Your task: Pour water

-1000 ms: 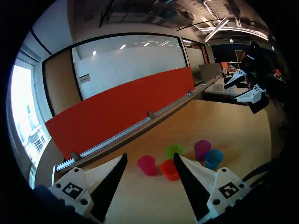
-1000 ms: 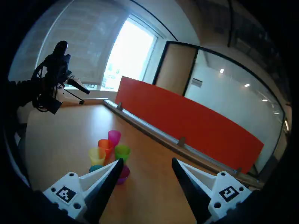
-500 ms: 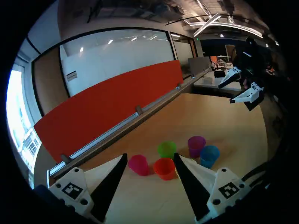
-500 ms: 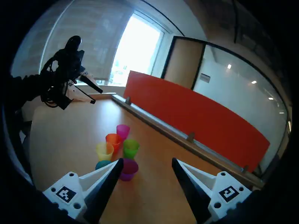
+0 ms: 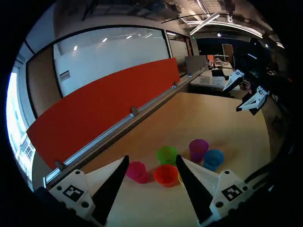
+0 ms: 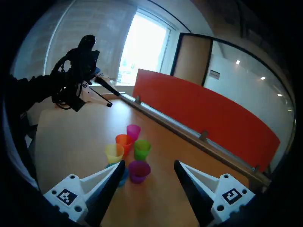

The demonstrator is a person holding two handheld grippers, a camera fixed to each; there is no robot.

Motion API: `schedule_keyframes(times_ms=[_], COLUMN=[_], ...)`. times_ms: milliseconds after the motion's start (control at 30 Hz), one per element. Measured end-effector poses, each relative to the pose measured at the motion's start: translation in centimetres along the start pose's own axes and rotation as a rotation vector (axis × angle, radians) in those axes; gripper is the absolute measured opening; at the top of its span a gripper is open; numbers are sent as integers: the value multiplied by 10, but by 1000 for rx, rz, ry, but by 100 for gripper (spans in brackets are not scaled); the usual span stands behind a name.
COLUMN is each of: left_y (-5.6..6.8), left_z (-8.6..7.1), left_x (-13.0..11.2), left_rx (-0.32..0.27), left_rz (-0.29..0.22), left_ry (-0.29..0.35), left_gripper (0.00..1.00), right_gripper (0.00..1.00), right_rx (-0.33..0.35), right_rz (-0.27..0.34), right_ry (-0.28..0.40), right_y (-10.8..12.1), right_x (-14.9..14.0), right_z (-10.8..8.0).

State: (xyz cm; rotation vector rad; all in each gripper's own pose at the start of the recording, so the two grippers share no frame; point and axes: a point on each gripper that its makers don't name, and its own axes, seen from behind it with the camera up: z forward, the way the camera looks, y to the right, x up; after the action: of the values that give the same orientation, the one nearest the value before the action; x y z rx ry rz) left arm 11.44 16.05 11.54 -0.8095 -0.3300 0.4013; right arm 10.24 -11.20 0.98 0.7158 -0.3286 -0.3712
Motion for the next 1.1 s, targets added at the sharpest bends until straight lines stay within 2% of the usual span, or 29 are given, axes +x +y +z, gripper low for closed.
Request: schedule_keyframes(times_ms=[300, 667, 1100], left_y=[1, -2, 19], left_z=[20, 46, 83], left_x=[0, -3, -17], left_rx=[-46, -91, -193], left_rz=[17, 12, 23], left_ry=[-17, -47, -120], left_gripper=[91, 91, 91], right_gripper=[100, 100, 100], right_rx=[48, 96, 149], right_rz=[23, 34, 48], right_ry=[-9, -20, -47], right_y=[-14, -29, -44], right_x=[0, -3, -21], right_z=[14, 31, 48])
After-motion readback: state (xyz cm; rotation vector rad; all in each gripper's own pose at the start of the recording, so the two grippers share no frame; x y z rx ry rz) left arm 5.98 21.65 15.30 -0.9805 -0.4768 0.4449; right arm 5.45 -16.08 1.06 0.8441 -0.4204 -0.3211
